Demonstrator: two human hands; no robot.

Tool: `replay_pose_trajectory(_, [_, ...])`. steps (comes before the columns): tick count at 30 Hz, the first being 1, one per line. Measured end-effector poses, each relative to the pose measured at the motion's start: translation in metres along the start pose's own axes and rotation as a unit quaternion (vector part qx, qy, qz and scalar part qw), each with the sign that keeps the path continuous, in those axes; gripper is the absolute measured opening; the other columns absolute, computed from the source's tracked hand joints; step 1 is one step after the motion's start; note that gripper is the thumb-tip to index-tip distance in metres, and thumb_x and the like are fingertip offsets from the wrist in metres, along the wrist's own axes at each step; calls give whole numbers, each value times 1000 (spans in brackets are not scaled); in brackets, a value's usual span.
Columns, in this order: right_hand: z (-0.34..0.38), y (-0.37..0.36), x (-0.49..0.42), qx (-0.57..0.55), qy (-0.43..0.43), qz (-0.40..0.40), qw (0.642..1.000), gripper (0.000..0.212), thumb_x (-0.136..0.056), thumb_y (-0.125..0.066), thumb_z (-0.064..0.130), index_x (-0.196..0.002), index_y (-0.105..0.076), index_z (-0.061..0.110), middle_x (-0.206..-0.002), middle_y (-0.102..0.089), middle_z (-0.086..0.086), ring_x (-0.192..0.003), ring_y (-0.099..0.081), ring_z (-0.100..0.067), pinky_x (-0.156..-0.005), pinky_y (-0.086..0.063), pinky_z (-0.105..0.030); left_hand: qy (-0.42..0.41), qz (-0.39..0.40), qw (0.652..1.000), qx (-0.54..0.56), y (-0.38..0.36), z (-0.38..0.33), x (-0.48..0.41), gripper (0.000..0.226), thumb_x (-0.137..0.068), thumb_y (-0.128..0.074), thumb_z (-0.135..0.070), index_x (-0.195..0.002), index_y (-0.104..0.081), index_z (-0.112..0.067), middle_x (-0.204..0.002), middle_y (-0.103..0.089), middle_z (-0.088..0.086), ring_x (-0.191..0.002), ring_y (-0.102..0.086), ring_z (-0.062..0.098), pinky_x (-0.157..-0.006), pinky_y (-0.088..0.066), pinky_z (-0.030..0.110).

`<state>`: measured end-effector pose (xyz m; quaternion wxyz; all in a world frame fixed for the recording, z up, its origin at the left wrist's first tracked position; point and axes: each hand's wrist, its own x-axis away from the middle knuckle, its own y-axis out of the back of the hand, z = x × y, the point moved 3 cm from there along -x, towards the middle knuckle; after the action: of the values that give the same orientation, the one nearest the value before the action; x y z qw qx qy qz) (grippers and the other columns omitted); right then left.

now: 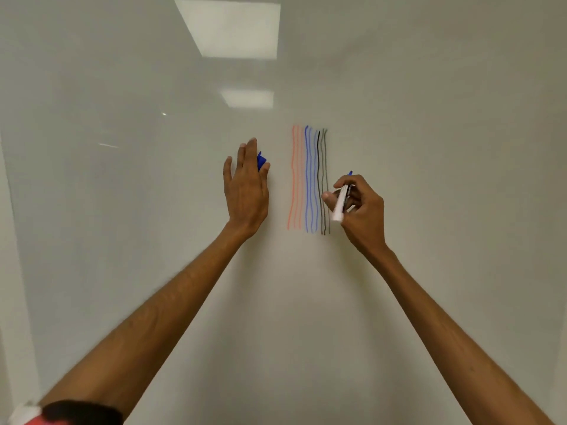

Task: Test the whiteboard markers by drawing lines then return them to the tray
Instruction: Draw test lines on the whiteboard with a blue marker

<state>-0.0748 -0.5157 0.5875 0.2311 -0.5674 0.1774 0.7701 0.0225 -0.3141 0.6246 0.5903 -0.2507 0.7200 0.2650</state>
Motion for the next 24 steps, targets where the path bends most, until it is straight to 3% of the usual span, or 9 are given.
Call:
replay_pose_trajectory(4, [4, -2, -31, -92, -32, -57, 994, 34, -98, -53, 36, -81, -65, 9, -72, -65, -6, -54, -60, -22, -47, -44, -30, -29, -4, 999, -32, -9, 5, -26, 49, -108, -30, -26, -154, -27, -9, -159, -32, 9, -149, -23, 22, -124, -12, 43])
replay_pose_trajectory(7, [0, -4, -59, -138, -46, -82, 986, 30, -99, -44, 33, -105, -59, 8, -80, -63, -22, -51, -56, -15, -42, -37, -18, -53, -18, 997, -56, -18, 7, -33, 49, -109, -30, -24, -155, -25, -7, -161, -26, 10, -150, -20, 22, -124, -10, 42])
replay_pose_trajectory(9, [-5, -6, -77, -147, -54, -90, 984, 19, -95, -45, 25, -111, -50, 16, -75, -63, -16, -51, -55, -18, -41, -35, -22, -60, -32, 996, -66, -25, 9, -31, 50, -108, -29, -23, -155, -24, -6, -161, -26, 11, -151, -18, 23, -125, -9, 42])
replay_pose_trajectory(12, [-15, -8, -96, -155, -51, -92, 982, 15, -86, -52, 18, -101, -51, 17, -75, -64, -6, -52, -58, -19, -42, -37, -24, -65, -49, 994, -78, -32, 12, -25, 50, -108, -28, -22, -155, -22, -5, -162, -22, 10, -152, -13, 22, -125, -8, 42])
replay_pose_trajectory(18, [-37, -21, -101, -149, -39, -110, 982, 15, -86, -70, 12, -87, -54, 12, -81, -60, -18, -55, -60, -22, -48, -44, -24, -72, -61, 990, -101, -34, 13, -25, 53, -106, -28, -24, -155, -22, -4, -163, -20, 10, -152, -11, 21, -125, -6, 41])
replay_pose_trajectory(24, [-47, -23, -103, -165, -58, -159, 972, 16, -91, -68, 9, -87, -52, 9, -76, -59, -18, -51, -59, -19, -42, -41, -24, -73, -56, 989, -113, -37, 14, -24, 54, -107, -23, -27, -156, -19, -5, -164, -16, 9, -153, -8, 21, -125, -6, 42])
